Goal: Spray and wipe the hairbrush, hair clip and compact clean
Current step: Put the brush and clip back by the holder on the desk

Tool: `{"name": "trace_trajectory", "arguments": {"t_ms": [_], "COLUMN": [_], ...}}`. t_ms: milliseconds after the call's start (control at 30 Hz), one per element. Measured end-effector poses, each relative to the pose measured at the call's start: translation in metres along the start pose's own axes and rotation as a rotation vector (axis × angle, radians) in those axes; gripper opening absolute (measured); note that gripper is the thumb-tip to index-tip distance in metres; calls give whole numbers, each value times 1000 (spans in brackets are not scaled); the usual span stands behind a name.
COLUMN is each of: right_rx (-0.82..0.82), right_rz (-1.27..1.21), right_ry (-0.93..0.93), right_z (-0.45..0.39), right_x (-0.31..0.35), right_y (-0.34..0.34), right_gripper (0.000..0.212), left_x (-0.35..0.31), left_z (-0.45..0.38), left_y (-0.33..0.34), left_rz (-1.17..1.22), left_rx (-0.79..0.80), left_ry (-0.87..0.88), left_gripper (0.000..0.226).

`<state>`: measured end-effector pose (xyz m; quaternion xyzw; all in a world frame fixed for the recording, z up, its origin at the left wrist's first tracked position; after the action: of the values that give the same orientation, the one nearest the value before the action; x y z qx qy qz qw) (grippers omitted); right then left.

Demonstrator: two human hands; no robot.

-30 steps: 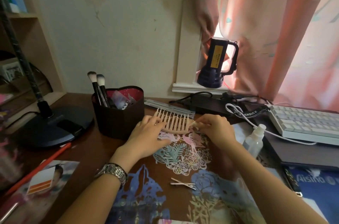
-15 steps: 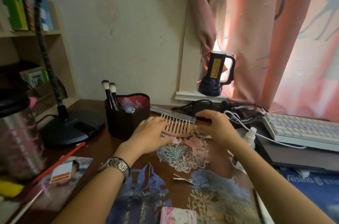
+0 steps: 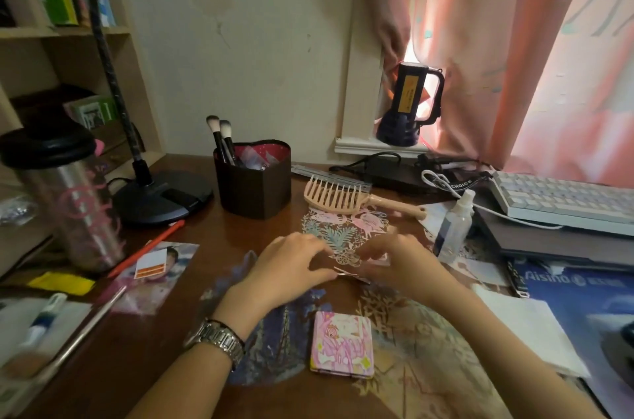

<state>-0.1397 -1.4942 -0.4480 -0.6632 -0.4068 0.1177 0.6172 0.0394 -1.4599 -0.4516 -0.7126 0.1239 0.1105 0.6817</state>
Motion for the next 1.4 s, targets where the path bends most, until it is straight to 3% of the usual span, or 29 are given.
{"name": "trace_trajectory", "arguments": {"t_ms": [233,733,967,1400], "right_rx": [26,96,6,55], "right_rz": [62,81,-80,-357], "right_ry": [11,-26,41,60], "right_z": [4,12,-6,-22], "right_x": [1,10,-4,-3], "right_y": [21,22,22,21], "right_gripper": [17,32,17,7], "left_x": [5,3,9,30], "left_z": [-1,-12,-10,-4], "left_y": [19,31,25,11], "left_rz": [20,51,62,113], "left_rx": [-61,-159,-154,-206], "left_ry": [-27,-21,-32,-91], "left_gripper": [33,27,26,25]}}
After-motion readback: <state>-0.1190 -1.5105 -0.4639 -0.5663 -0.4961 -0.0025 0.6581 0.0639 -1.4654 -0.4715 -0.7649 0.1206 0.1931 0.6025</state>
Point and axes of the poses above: each hand's wrist, its own z-axis away from the middle knuckle, its own y-axis out of the palm, x = y × z, the point moved 3 cm from there along -z, towards the middle knuckle, and after that the axes turned 14 degrees about -y, right-handed, at the moved point
